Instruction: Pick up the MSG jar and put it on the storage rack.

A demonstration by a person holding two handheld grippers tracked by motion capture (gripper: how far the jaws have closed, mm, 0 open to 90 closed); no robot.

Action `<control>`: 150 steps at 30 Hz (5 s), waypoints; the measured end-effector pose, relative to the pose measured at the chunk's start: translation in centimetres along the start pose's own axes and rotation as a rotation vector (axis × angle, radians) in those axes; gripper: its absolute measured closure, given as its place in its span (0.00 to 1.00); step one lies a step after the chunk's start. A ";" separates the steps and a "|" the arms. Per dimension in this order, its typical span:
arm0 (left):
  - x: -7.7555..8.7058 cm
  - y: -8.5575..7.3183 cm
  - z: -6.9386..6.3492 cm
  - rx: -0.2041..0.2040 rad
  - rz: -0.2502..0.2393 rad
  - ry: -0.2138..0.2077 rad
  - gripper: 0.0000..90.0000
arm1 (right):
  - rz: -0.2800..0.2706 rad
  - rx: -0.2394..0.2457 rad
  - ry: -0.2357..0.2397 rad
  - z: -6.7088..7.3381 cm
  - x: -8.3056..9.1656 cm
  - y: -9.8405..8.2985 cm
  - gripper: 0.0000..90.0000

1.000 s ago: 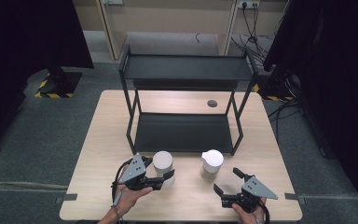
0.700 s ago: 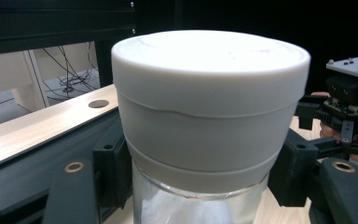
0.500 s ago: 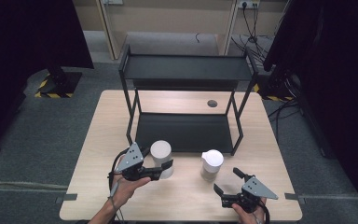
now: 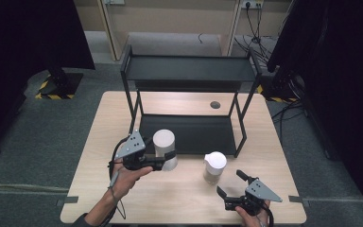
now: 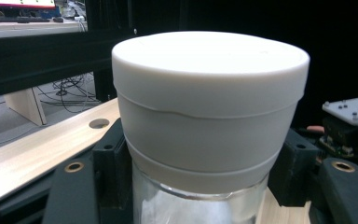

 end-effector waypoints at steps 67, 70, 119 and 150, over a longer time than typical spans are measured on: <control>-2.4 21.4 5.0 0.035 -0.028 0.209 0.39 | -0.003 -0.007 0.004 -0.1 0.1 0.0 0.01; -2.9 21.9 5.3 0.030 -0.029 0.240 0.39 | -0.003 -0.007 0.004 -0.1 0.1 0.0 0.01; -8.8 21.2 8.4 0.040 -0.006 0.501 0.39 | -0.009 -0.016 0.008 -0.2 0.2 -0.1 0.01; -8.3 20.7 7.1 0.112 -0.027 0.515 0.00 | -0.004 -0.009 0.011 -0.1 0.1 0.0 0.01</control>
Point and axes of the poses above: each handheld gripper's, and its own axes: x roughly backward along the jaws, y roughly out of its top, z roughly to its left, the point moved 1 cm from there along -x, roughly forward along the jaws, and after that the axes turned 12 degrees about -y, right-handed, at the moved point
